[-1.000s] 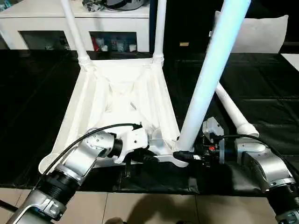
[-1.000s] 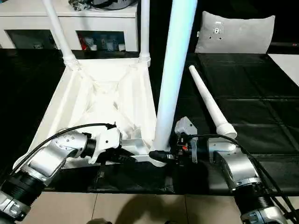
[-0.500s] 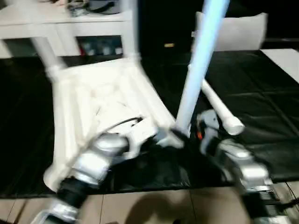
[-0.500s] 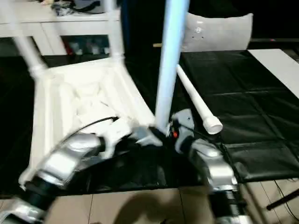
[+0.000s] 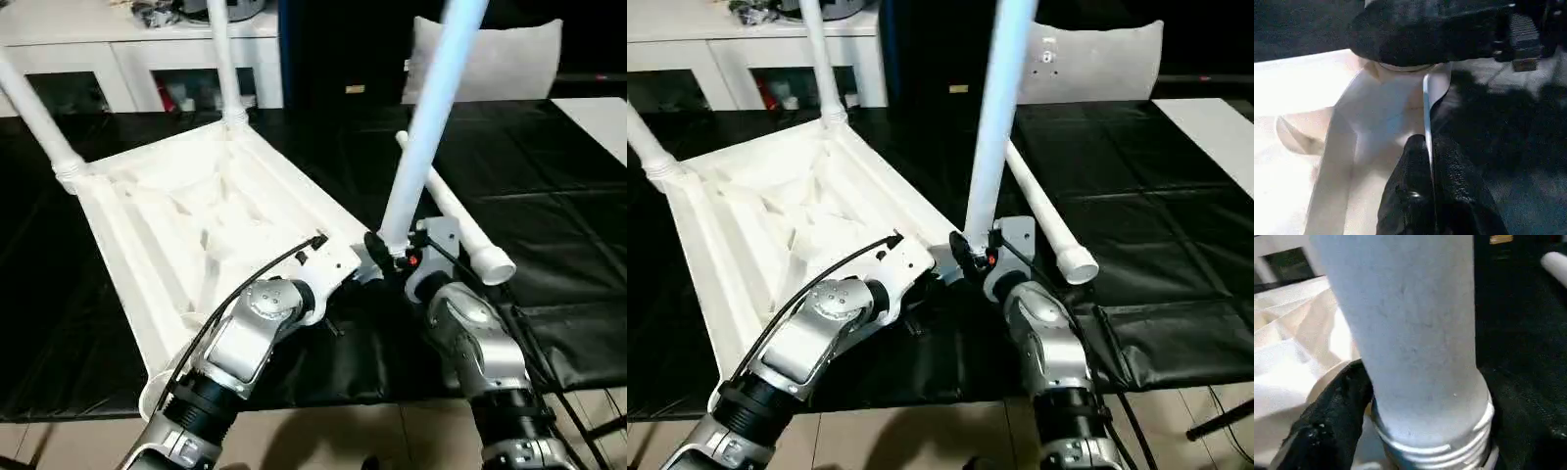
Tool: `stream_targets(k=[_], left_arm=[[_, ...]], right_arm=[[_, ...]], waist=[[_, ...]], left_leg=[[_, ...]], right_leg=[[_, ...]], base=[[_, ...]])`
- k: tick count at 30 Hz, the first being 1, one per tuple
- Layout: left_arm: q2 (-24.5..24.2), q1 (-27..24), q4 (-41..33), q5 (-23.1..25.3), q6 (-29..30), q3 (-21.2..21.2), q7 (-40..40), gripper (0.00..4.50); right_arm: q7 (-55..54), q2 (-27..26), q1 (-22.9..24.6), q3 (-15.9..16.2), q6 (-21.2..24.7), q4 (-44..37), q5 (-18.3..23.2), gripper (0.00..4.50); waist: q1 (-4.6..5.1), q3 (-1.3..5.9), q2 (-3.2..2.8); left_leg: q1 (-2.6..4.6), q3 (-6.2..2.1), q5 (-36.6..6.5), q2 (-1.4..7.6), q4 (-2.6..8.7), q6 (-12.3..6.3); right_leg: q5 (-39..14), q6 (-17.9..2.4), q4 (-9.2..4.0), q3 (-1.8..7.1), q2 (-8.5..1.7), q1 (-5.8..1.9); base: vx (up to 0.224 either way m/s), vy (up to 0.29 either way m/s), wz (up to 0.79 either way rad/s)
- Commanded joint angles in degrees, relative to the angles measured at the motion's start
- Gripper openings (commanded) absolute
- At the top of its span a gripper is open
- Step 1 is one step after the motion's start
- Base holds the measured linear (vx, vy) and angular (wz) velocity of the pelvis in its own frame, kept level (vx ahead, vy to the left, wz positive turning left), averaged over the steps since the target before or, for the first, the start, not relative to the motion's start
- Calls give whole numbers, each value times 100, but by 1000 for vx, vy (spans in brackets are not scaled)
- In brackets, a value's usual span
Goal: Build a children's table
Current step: Rotate leg to tighten
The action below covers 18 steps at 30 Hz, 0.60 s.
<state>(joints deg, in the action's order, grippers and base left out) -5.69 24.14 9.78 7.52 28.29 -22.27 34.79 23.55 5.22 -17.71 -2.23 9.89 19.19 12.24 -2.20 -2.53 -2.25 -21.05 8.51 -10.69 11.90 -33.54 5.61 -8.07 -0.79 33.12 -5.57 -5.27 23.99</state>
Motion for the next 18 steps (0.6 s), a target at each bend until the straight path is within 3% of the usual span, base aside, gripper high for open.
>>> stream_targets(k=[1,3,9,13,18], left_arm=[[-77,98,-119,-53,-439,-59,141,0],[-220,59,-68,-100,-556,-12,283,0],[-614,-4,8,-237,-825,18,802,0],[-1001,-45,-34,-356,-1057,-92,1350,0],[-1172,-67,-86,-440,-1132,-141,1635,0]], right_arm=[[329,67,48,-25,-82,-188,249,395],[838,360,162,-3,-185,-338,350,428],[1946,1075,333,-33,-120,-575,568,445],[2510,1535,286,-1,-65,-647,661,445],[2919,1721,266,172,31,-771,719,445]], waist=[[-29,393,29],[-38,379,34],[-81,363,45],[-111,371,41],[-137,377,31]], left_leg=[[-43,80,-1028,23,347,-493],[-37,81,-1173,19,353,-477],[-33,82,-1297,20,353,-515],[-26,77,-1286,28,351,-509],[-12,78,-1256,41,352,-500]], right_leg=[[-1632,-915,-392,194,-206,-409],[-1860,-851,-421,184,-203,-407],[-2151,-744,-452,183,-202,-403],[-2113,-801,-434,187,-208,-394],[-1990,-892,-411,189,-205,-391]], base=[[0,0,0],[0,0,0],[0,0,0],[0,0,0],[0,0,0]])
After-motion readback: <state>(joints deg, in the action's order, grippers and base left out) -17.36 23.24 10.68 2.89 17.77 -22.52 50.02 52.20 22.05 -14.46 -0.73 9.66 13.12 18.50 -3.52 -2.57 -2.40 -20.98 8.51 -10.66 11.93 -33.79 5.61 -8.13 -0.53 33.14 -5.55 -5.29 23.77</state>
